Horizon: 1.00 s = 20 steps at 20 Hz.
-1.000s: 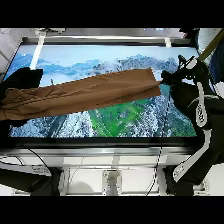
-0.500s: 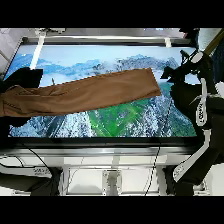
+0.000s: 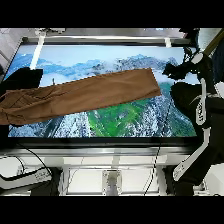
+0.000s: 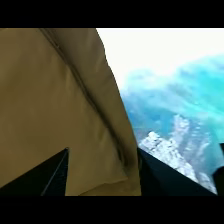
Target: Fold the clothes and pants, and hang the long-sleeved shirts on hangers.
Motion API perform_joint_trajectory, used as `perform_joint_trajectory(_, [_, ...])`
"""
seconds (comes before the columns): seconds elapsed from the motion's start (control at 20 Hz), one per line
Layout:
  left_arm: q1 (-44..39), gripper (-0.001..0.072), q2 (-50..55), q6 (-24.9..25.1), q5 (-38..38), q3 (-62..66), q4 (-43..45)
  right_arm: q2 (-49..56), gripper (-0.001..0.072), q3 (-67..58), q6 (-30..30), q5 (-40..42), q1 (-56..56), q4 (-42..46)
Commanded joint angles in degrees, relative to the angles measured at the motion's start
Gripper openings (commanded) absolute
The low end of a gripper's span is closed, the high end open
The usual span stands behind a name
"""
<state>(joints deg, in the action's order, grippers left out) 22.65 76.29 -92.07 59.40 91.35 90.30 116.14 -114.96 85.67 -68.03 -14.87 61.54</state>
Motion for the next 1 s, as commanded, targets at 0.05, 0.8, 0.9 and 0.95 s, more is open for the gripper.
perform_joint_trajectory(0.05, [-11.87, 0.0705, -0.55, 14.29, -1.77, 0.02, -3.8, 5.68, 0.0577, 0.42, -6.97, -1.46, -6.05, -24.02])
perform_joint_trajectory(0.8, [-37.31, 0.0701, 12.22, 26.97, -13.55, 0.02, -3.8, 10.78, 0.0551, -0.02, -7.93, -1.07, -2.54, -12.7])
perform_joint_trajectory(0.9, [-37.31, 0.0701, 12.22, 26.95, -13.55, 0.02, -3.8, 10.75, 0.055, -0.5, -7.13, -2.01, -2.21, -13.42])
perform_joint_trajectory(0.95, [-37.29, 0.0701, 12.22, 26.95, -13.55, 0.02, -3.8, 10.75, 0.0551, -0.81, -7.15, -2.56, -1.9, -13.4])
